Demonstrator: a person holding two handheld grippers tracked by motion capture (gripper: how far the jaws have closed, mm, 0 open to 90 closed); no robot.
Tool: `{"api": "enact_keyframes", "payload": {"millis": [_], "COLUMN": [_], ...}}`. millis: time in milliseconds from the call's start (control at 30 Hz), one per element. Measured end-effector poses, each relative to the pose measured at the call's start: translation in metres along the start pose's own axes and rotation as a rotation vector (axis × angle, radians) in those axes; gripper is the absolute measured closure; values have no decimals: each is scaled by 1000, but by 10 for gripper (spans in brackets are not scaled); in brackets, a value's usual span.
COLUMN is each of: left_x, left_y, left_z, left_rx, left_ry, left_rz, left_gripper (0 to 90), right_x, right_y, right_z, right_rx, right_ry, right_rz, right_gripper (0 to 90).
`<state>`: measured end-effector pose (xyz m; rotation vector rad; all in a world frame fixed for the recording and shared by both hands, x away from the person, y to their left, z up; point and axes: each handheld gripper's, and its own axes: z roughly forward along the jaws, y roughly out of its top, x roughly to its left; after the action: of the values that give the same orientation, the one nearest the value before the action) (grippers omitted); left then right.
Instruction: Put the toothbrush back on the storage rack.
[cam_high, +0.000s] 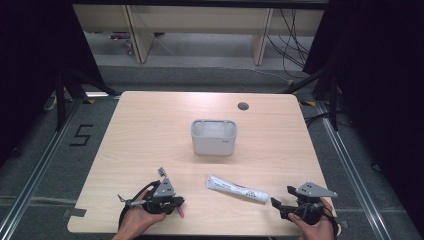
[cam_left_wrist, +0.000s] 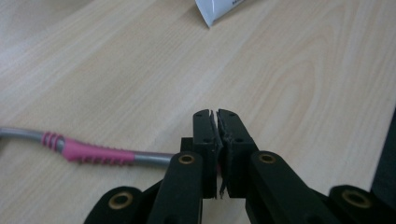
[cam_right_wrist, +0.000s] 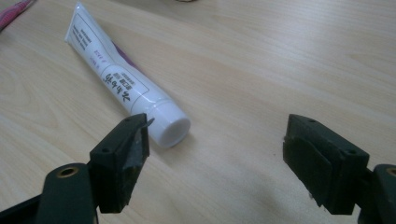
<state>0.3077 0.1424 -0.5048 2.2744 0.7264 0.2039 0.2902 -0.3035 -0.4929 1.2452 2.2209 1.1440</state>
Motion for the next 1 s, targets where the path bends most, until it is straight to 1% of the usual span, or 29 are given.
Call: {"api": "enact_keyframes", "payload": {"millis": [33, 67, 100, 200, 233, 300, 333, 400, 433, 467, 500, 533, 567, 600, 633, 700, 733, 800, 867, 933, 967, 1000], "left_x": [-1, -1, -1, 0, 0, 1, 2, 4, 6, 6, 7, 7, 8, 9, 11, 12, 12, 14, 15, 19, 20, 21], "left_y": [-3, -4, -6, -10, -12, -14, -15, -18, -19, -20, -21, -21, -23, -23, -25, -26, -26, -25, -25, -25, -25, -25], "left_z": [-2, -5, -6, -11, -13, -15, -17, -21, -23, -24, -25, -25, -27, -27, -29, -29, -31, -32, -33, -35, -35, -36], "left_rx": [-5, -2, -2, 4, 2, 3, 2, 0, 0, 6, 8, 8, 22, 19, 23, 23, 22, 22, 23, 27, 21, 21], "left_ry": [3, 3, 5, 8, 4, 3, 10, 19, 32, 29, 37, 37, 49, 39, 54, 58, 60, 80, 78, 97, 91, 100], "left_rz": [-2, 4, -1, 2, -3, -1, -2, -6, -4, -2, 8, 8, 19, 19, 17, 16, 12, 20, 14, 13, 9, 4], "left_gripper": [857, 858, 857, 858, 858, 857, 856, 856, 856, 858, 858, 864, 866, 866, 867, 868, 867, 867, 866, 861, 858, 850], "right_x": [0, 0, 0, -1, 0, 0, -1, -1, 0, 0, 0, 0, -1, -1, 0, 0, -1, 0, -1, -1, -1, -1], "right_y": [0, 0, 0, 0, 0, 0, 0, 0, 0, 0, 0, 0, 0, 0, 0, 0, 0, 0, 0, 0, 0, 0], "right_z": [0, 0, 0, 0, 0, 0, 1, 1, 1, 0, 1, 1, 1, 1, 0, 1, 1, 1, 1, 1, 0, 0], "right_rx": [1, 2, 5, 1, 4, 3, 1, 4, 7, 9, 7, 7, 4, 4, 7, 5, -3, 2, -1, -3, 4, 1], "right_ry": [1, -1, -2, -2, -4, -5, -4, -1, -4, -8, -10, -10, 1, 1, -4, -2, 5, 1, 1, 5, 6, 6], "right_rz": [-3, -1, 5, 3, 11, 8, 2, 9, 10, 11, 9, 9, 12, 12, 17, 15, 3, 13, 7, 10, 7, 4], "right_gripper": [238, 238, 238, 238, 238, 238, 238, 238, 238, 238, 238, 238, 238, 238, 238, 238, 237, 238, 238, 237, 238, 238]}}
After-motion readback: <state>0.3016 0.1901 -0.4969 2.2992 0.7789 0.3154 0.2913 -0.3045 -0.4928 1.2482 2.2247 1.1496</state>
